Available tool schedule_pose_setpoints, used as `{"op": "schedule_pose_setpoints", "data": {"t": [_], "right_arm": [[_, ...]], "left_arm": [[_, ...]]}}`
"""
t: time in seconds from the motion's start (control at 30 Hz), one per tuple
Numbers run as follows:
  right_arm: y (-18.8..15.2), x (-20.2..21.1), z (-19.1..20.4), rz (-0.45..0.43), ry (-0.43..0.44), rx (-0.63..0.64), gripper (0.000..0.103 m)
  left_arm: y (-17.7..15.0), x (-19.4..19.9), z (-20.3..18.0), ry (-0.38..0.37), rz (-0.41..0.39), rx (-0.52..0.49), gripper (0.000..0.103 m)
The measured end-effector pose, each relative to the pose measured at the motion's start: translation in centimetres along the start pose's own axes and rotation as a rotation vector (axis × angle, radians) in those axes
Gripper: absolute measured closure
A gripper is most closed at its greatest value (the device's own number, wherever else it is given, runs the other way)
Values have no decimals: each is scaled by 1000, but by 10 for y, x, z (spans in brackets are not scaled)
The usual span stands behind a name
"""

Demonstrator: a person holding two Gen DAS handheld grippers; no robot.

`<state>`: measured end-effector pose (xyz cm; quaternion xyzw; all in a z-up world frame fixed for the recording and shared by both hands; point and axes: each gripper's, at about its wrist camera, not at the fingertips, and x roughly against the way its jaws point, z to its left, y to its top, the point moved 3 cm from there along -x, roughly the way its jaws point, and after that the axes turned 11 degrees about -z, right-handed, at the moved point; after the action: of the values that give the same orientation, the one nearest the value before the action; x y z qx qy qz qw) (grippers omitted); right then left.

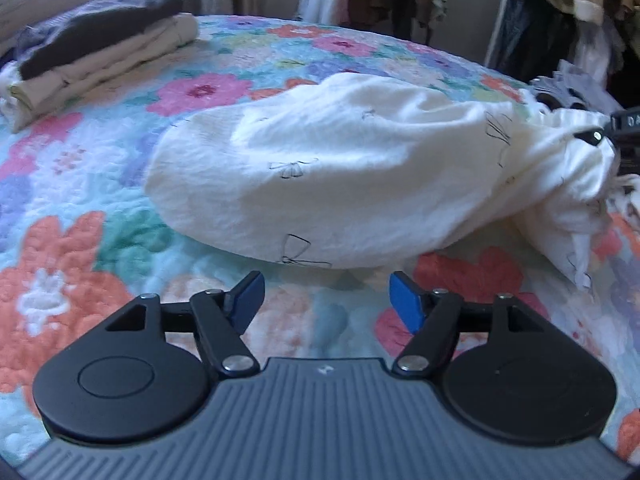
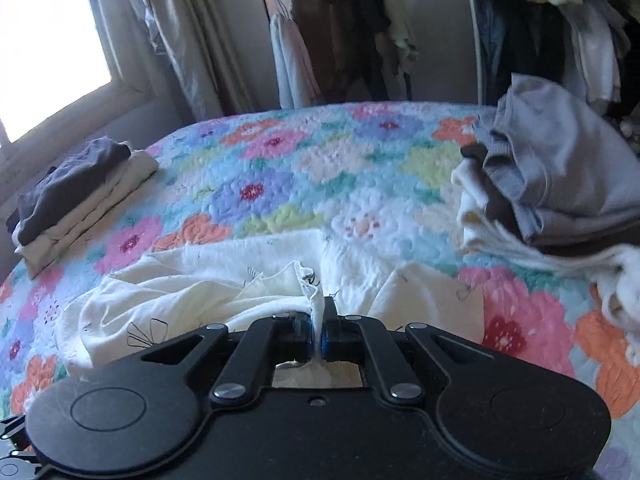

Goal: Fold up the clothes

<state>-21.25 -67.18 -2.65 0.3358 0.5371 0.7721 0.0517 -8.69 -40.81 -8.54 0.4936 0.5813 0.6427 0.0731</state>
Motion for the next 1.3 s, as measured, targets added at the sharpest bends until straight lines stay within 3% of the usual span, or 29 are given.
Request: {"op": "schedule_pose_setpoints", "data": {"t": [0.07, 0.13, 0.2, 0.23, 0.27, 0.33, 0.4, 0.5, 0.63, 0.73, 0.83, 0.93, 1.03, 1.17, 1.23, 1.3], "right_arm": [[2, -1, -3, 6, 17, -27, 99], [2, -2, -4, 16, 78, -66, 99], [0, -4, -3, 27, 114, -73, 98], [0, -5, -2, 30, 128, -76, 98], [-2, -7, -2, 33, 151, -86, 97], [-5, -13, -2, 47, 206, -115, 97], [-11, -19, -1, 84, 264, -155, 97], [-9, -14, 6, 68, 358, -209, 96], [4, 11, 21, 25, 553, -294, 96], [4, 22, 40, 71, 658, -305, 96], [-4, 23, 60, 110, 630, -253, 96], [-10, 24, 74, 170, 613, -226, 96], [-21, 28, 85, 268, 586, -183, 96], [-34, 25, 102, 331, 479, -46, 97], [-37, 20, 98, 319, 408, -27, 97], [-36, 17, 84, 305, 372, -60, 97]], "left_arm": [[7, -15, 0, -54, -7, 77, 34], [15, -35, 2, -60, -5, 139, 38], [23, -53, -1, -46, 20, 144, 65], [26, -60, -2, -44, 42, 141, 90], [30, -65, -2, -43, 51, 142, 95], [40, -67, 1, -38, 38, 144, 97], [57, -64, 2, 13, 16, 75, 98], [99, -42, 11, 91, -92, -31, 99], [161, 12, 29, 188, -276, -115, 99], [194, 41, 33, 211, -316, -208, 99], [215, 52, 36, 174, -189, -283, 99], [217, 61, 51, 76, 87, -203, 99], [199, 78, 61, 85, 285, -230, 99], [181, 117, 66, 58, 374, -223, 99], [187, 139, 67, -29, 335, -110, 99], [196, 156, 62, -83, 246, -103, 99]]}}
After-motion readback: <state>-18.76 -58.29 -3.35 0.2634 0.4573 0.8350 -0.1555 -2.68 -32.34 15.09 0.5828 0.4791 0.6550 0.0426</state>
